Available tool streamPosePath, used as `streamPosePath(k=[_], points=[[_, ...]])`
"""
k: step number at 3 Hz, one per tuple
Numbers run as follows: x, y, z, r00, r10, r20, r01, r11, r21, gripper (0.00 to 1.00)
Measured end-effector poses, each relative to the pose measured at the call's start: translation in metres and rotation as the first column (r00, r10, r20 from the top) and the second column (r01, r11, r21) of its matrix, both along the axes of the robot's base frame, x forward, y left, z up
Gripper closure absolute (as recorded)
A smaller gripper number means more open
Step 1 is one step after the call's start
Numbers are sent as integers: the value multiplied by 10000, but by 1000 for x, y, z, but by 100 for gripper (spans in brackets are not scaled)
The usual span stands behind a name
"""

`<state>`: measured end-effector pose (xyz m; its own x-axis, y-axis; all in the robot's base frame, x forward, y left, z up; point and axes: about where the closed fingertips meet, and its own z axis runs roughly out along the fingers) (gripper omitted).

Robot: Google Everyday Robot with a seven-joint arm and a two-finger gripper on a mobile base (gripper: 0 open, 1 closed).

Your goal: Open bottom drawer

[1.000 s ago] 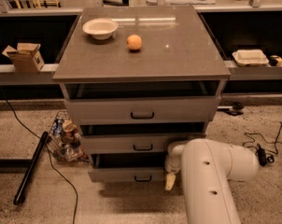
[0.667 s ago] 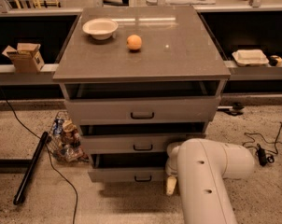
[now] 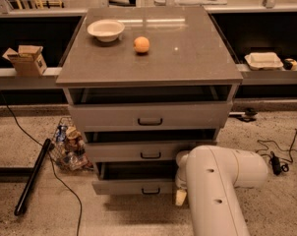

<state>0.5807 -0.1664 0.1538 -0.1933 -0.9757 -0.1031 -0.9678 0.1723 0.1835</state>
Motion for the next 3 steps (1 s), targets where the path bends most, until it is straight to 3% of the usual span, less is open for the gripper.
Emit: streamPosePath(k=[3], points=[[-20, -1, 10, 9997, -228, 85, 229, 9997, -22, 93]])
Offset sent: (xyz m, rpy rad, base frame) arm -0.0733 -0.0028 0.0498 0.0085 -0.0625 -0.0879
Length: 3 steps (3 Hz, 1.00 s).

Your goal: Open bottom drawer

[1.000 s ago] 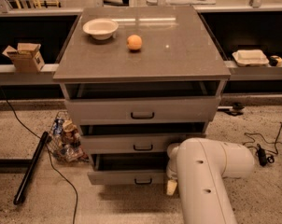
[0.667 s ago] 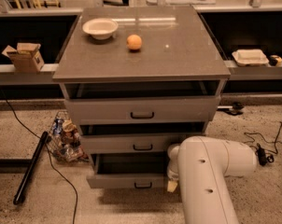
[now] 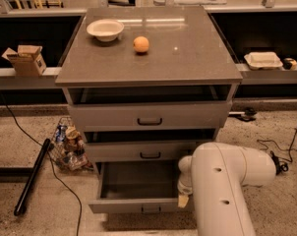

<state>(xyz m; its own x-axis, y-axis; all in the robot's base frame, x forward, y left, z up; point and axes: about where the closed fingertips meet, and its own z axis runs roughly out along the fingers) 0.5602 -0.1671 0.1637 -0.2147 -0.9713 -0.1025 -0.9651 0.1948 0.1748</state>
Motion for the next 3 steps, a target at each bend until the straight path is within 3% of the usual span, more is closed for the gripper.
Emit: streamPosePath(k=[1, 2, 3], points=[[0, 0, -1, 10000, 0, 0, 0, 10000, 0, 100], [-23, 0, 3, 9992, -363, 174, 355, 9982, 479, 100], [-34, -1, 4, 9983, -528, 241, 510, 9963, 697, 86]])
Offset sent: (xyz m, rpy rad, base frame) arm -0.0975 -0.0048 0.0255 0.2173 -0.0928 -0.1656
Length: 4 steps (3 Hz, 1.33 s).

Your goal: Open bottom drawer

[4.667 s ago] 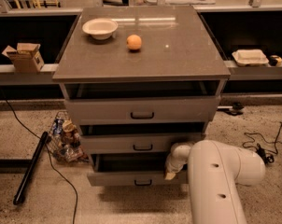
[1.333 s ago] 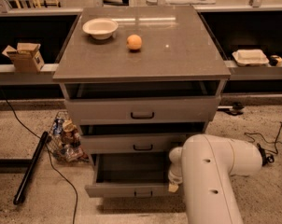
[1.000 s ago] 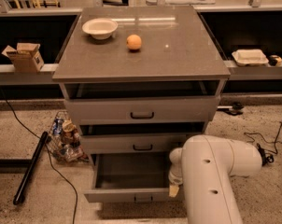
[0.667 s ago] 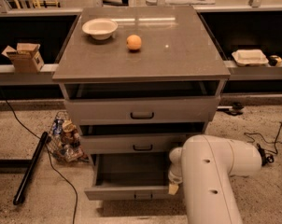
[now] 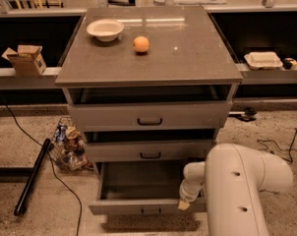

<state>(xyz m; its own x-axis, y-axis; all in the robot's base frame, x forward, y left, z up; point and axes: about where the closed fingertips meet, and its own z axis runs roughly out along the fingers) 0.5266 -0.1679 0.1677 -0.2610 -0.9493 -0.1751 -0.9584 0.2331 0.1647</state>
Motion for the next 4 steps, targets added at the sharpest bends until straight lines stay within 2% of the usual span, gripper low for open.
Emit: streamPosePath(k=[3, 4], points=[[0, 0, 0, 10000, -1, -5, 1, 10000, 1, 16], [-8, -2, 2, 9979, -558, -326, 552, 9983, -209, 0]])
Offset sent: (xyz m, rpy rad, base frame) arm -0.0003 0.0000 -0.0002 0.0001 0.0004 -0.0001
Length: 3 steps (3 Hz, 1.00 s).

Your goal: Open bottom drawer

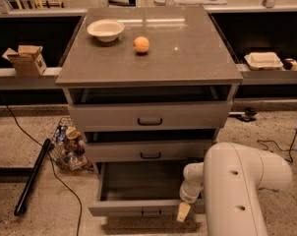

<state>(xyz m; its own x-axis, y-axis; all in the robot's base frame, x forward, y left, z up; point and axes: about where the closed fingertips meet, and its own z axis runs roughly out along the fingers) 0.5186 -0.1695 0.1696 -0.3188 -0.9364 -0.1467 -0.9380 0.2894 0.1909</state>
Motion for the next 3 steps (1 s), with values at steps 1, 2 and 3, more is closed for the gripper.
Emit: streamPosePath(k=[1, 2, 3], points=[[-12, 0, 8, 9965, -797, -247, 790, 9965, -287, 0], [-27, -1, 8, 9885, -1347, -684, 1324, 9905, -371, 0], [-38, -5, 1, 9783, -1699, -1185, 1664, 9853, -387, 16]])
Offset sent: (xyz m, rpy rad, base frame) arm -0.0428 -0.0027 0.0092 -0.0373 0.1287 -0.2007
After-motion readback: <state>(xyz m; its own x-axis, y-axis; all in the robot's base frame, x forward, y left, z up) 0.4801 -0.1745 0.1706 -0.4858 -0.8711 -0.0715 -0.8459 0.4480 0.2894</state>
